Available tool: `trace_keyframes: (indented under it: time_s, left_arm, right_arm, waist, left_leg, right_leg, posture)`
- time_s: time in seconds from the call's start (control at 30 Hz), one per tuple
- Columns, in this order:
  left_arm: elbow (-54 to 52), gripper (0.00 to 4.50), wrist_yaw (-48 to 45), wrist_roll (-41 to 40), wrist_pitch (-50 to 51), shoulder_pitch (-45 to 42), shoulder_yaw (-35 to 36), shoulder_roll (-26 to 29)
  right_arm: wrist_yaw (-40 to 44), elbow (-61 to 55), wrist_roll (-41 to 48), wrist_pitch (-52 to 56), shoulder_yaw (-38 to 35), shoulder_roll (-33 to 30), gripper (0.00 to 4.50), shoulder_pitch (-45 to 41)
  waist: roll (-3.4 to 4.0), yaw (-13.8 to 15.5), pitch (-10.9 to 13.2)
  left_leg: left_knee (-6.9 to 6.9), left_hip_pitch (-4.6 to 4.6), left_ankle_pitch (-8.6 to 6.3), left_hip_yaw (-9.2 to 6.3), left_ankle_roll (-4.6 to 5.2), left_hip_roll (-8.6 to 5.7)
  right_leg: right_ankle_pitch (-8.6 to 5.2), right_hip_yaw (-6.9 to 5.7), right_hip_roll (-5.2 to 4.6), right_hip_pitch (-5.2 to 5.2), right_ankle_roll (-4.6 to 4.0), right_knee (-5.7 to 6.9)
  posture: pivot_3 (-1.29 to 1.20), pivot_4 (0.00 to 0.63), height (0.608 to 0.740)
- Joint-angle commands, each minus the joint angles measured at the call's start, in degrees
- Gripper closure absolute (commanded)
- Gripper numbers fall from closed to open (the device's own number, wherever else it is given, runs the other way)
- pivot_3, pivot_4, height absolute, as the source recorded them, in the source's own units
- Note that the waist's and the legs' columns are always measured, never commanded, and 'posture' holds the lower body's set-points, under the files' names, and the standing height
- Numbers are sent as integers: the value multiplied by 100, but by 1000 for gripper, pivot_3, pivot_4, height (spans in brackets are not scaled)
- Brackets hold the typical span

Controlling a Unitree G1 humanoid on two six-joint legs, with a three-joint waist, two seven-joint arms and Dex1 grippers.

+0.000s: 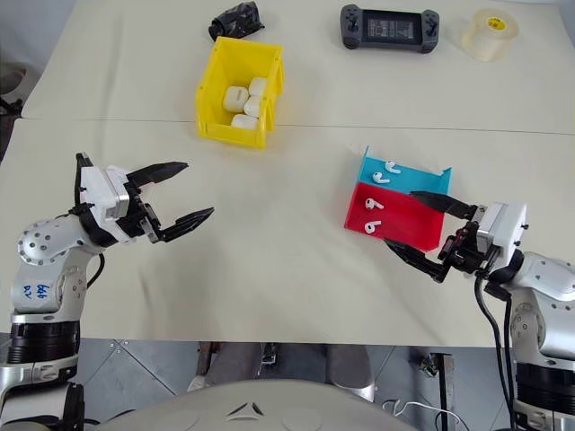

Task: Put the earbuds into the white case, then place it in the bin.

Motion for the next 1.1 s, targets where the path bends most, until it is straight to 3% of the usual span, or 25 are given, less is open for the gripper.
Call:
trace_keyframes:
  time_s: [0.03, 0.3, 0.5, 0.67, 0.83, 1.1]
  left_arm:
    - [-127, 0, 86, 147, -161, -39, 29, 90]
    - [-429, 0, 777, -332, 15, 605, 1023, -79]
    - [-710, 0, 1764, -402, 215, 1766, 2209, -386]
    - [-1132, 0, 2526, -460, 801, 2598, 2703, -759]
    - [-1760, 0, 3142, -728, 1738, 2785, 2759, -855]
    - [-1896, 0, 3206, -893, 3400, 2033, 2490, 258]
  right_arm:
    - [27, -120, 51, -117, -86, 5, 13, 38]
    - [287, 65, -24, -248, 304, 72, 13, -451]
    - [511, 257, -90, -392, 848, 362, 13, -1247]
    - [617, 227, 31, -522, 1026, 613, 13, -1582]
    - [735, 257, 87, -511, 1043, 638, 13, -1651]
    - [734, 214, 6, -314, 1090, 489, 13, -1616]
  waist:
    - [0, -2, 0]
    - [0, -21, 0]
    - [0, -29, 0]
    - [-2, 27, -1]
    - [-4, 78, -1]
    - [-4, 84, -1]
  left_leg:
    - [0, 0, 0, 0, 0, 0]
    - [0, 2, 1, 1, -2, 5]
    - [-3, 2, 0, 1, -1, 5]
    - [-2, -1, -4, -4, 6, 1]
    - [-2, -1, -8, -6, 9, 0]
    - [-2, 2, -7, -4, 6, 1]
  right_leg:
    - [0, 0, 0, 0, 0, 0]
    - [0, 2, 4, -3, 0, 3]
    - [0, 5, 3, -5, -1, 2]
    - [-1, 4, -3, -1, -1, -3]
    - [-1, 3, -4, -1, -1, -3]
    - [-2, 4, -1, -2, -4, 1]
  posture:
    - [0, 150, 740]
    - [0, 150, 740]
    - [0, 150, 740]
    - [0, 150, 740]
    - [0, 150, 740]
    - [0, 150, 740]
